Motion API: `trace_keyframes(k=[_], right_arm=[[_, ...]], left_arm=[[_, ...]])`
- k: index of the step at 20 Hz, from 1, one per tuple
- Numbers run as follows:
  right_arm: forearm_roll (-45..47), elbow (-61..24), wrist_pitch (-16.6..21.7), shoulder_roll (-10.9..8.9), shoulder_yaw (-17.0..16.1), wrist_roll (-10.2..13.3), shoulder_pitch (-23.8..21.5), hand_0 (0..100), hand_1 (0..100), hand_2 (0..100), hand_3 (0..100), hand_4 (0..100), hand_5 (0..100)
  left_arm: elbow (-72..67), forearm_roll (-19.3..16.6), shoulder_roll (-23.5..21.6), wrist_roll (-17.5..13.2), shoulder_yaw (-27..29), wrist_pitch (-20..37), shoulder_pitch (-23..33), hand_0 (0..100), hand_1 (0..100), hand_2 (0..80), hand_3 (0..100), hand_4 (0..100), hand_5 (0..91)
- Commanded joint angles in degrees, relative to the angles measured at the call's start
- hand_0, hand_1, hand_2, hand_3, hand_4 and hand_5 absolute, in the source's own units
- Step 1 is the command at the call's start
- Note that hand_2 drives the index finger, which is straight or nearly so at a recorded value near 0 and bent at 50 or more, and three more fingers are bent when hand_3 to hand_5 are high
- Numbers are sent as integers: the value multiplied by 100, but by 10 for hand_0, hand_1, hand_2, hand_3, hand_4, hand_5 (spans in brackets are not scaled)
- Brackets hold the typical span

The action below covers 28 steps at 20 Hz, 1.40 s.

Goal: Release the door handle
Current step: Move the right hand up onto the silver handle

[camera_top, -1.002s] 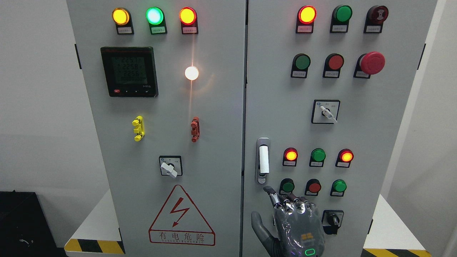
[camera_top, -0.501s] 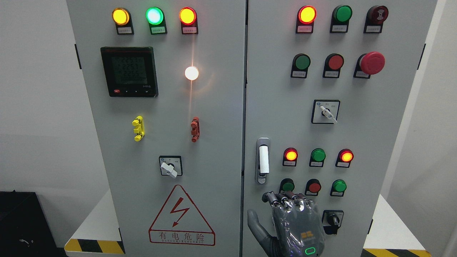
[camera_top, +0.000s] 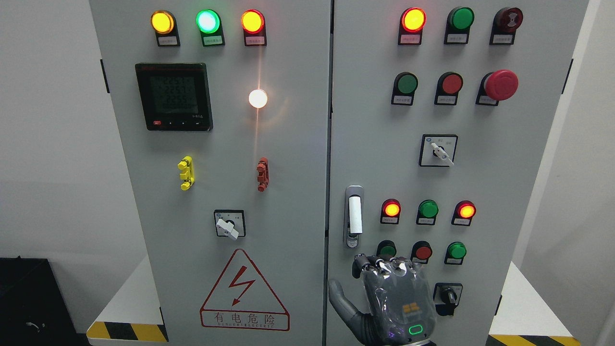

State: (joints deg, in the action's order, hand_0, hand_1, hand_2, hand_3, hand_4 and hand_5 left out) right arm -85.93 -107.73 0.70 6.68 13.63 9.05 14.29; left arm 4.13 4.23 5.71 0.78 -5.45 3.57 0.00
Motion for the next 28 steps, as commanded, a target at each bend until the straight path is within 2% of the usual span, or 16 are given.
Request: trace_keyframes(k=[1, 3, 5, 12, 18, 28], right_arm=[[-12, -143, -61, 62, 8, -52, 162, 387, 287, 1000, 1000, 1000, 1000], [-12, -134, -61, 62, 8, -78, 214, 378, 295, 1000, 1000, 1000, 1000], [-12, -125, -70, 62, 17, -210, 267, 371, 303, 1000, 1000, 1000, 1000], [-3, -90, -175, 97, 17, -298, 425, 358, 294, 1000, 1000, 1000, 1000], [-3, -11, -264, 106, 96, -298, 504, 352, 288, 1000, 1000, 1000, 1000], [6, 656, -457, 106, 158, -290, 1119, 350, 280, 1000, 1000, 1000, 1000]], left_arm=[[0, -1, 0, 1, 0, 3, 97, 120, 556, 0, 0, 0, 0], [0, -1, 0, 1, 0, 3, 97, 120, 556, 0, 0, 0, 0], [0, 7, 0, 1, 0, 3, 97, 120, 556, 0, 0, 0, 0], [0, -1, 0, 1, 0, 3, 97, 120, 556, 0, 0, 0, 0], [0, -1, 0, 1, 0, 3, 97, 120, 556, 0, 0, 0, 0], [0, -1, 0, 1, 0, 3, 97, 120, 556, 0, 0, 0, 0]])
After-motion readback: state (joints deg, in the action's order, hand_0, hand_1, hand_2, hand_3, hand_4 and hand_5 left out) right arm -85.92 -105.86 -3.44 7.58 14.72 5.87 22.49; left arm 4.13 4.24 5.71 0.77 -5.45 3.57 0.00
